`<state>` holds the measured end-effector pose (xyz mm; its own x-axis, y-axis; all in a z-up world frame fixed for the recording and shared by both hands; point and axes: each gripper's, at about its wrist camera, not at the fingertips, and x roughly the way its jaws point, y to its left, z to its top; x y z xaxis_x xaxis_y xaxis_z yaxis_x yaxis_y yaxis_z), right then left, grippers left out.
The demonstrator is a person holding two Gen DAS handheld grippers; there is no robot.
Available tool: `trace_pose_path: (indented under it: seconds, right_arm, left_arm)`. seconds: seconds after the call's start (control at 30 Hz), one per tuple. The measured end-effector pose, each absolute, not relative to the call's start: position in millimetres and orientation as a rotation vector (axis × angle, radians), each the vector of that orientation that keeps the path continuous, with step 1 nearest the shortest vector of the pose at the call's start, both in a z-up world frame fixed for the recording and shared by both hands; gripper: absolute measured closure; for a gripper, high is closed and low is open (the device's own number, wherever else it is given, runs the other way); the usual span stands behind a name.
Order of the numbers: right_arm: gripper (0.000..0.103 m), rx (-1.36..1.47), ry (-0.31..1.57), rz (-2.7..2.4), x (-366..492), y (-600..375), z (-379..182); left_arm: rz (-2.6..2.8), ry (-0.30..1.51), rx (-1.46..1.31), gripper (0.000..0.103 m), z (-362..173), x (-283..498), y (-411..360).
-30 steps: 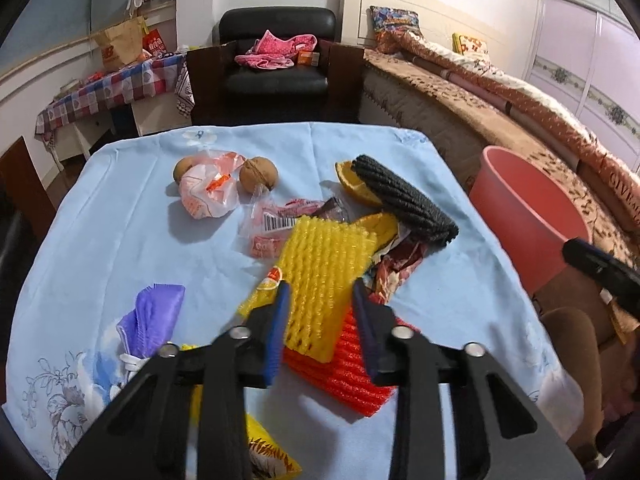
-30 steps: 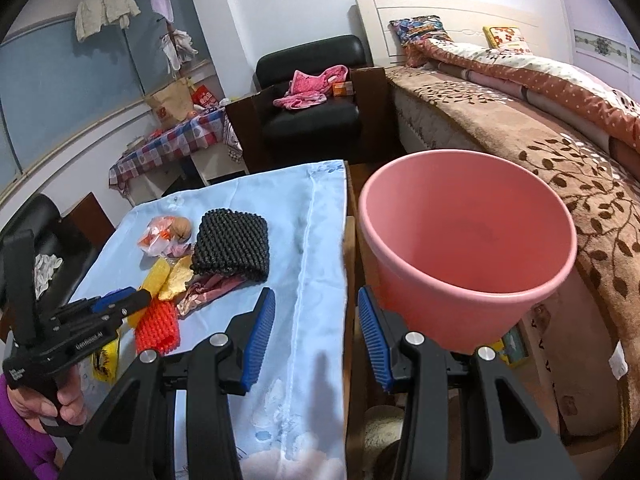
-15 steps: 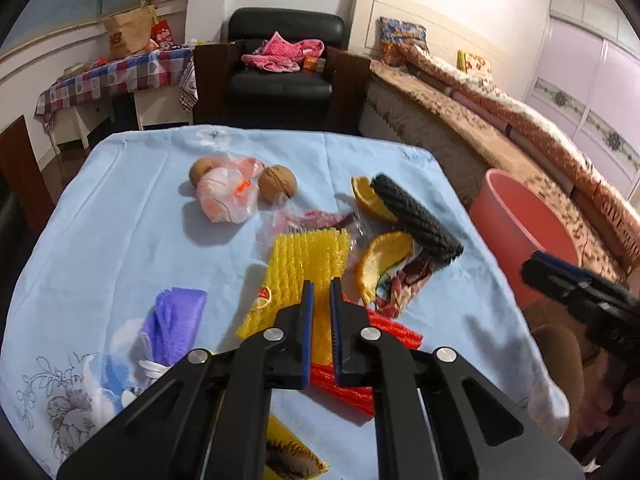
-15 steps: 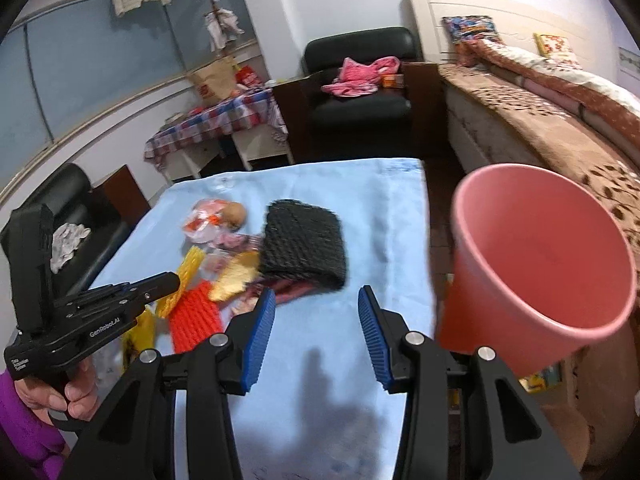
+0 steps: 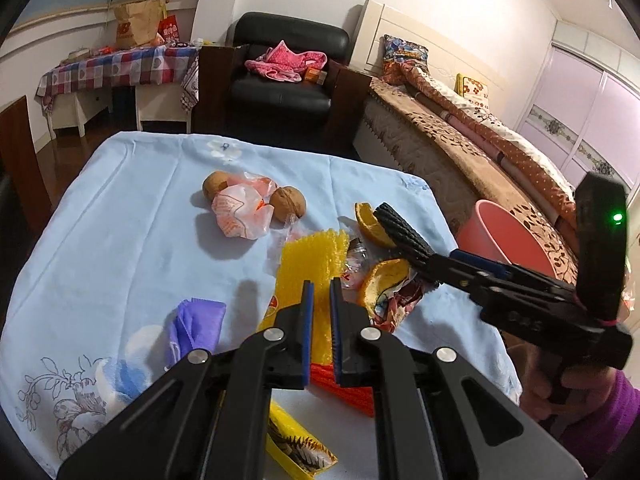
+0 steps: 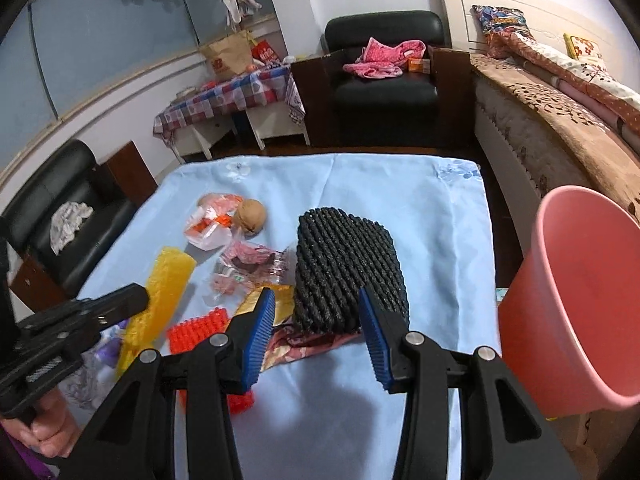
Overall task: Collect trash
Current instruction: 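Grasp the black net with the right gripper while the left gripper grasps the yellow net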
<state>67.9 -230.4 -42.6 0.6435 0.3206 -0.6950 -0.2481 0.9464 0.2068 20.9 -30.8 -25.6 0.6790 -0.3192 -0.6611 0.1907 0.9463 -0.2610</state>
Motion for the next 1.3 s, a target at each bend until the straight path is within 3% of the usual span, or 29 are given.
trace_pose_path:
  seconds: [0.13, 0.2, 0.3, 1.3]
  right_arm:
    - [0.067, 0.098, 0.843, 0.293, 75.5, -228.8, -54.9]
    - [0.083, 0.104, 0.852, 0.297, 76.7, -230.3, -58.4]
    - [0.091, 0.116, 0.85, 0.298, 74.5, -234.0, -58.0]
    - [0.092, 0.301, 0.677, 0.231, 21.3, -311.7, -2.3]
  left_arm:
    - [-0.294, 0.779, -0.179, 0.096, -26.8, 23.2, -29.0]
    - [-0.298, 0.783, -0.185, 0.096, -27.1, 23.9, -28.6]
    - [-0.302, 0.782, -0.186, 0.096, -26.7, 24.9, -28.7]
    - [-0.352, 0.763, -0.162, 0.096, -9.3, 24.0, -56.1]
